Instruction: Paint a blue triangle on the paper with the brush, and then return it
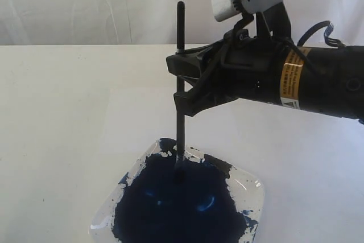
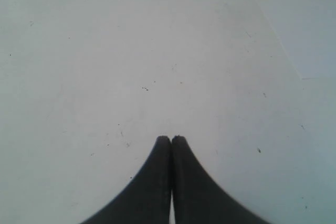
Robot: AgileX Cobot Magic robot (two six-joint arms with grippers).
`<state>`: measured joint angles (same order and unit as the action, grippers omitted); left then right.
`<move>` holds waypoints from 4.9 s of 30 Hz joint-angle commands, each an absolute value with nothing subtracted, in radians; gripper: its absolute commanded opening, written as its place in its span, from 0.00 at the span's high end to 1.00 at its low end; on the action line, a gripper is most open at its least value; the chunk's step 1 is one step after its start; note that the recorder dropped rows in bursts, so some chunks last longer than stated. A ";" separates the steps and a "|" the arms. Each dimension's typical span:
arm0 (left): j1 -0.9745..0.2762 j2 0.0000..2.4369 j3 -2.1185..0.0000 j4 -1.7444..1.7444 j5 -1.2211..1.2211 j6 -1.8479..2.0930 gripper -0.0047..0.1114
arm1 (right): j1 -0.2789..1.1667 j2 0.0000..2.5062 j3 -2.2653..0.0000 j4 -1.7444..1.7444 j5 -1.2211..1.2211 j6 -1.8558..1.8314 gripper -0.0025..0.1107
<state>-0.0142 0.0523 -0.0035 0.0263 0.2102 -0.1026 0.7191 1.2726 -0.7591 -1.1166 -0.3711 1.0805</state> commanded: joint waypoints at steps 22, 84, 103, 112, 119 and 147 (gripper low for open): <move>-0.011 0.060 0.000 0.024 0.210 -0.105 0.96 | 0.721 1.269 -0.768 -1.116 -0.321 1.077 0.98; -0.046 1.066 -0.748 -0.174 0.427 0.172 0.96 | 0.721 0.930 -0.623 -1.115 -0.208 1.261 0.98; -0.103 1.831 -1.055 -1.149 0.764 1.289 0.96 | 0.721 0.950 -0.623 -1.115 -0.236 1.267 0.98; -0.103 1.922 -1.055 -1.224 0.776 1.471 0.96 | 0.721 1.041 -0.625 -1.112 -0.288 1.267 0.98; -0.103 1.994 -1.055 -1.219 0.767 1.511 0.96 | 0.721 1.055 -0.625 -1.110 -0.305 1.267 0.98; -0.103 2.000 -1.055 -1.194 0.598 1.547 0.96 | 0.721 1.055 -0.631 -1.078 -0.337 1.256 0.98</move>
<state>-0.0988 2.0046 -1.0530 -1.1861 0.5815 1.5482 0.7191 1.0564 -0.6266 -1.0982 -0.3374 1.2639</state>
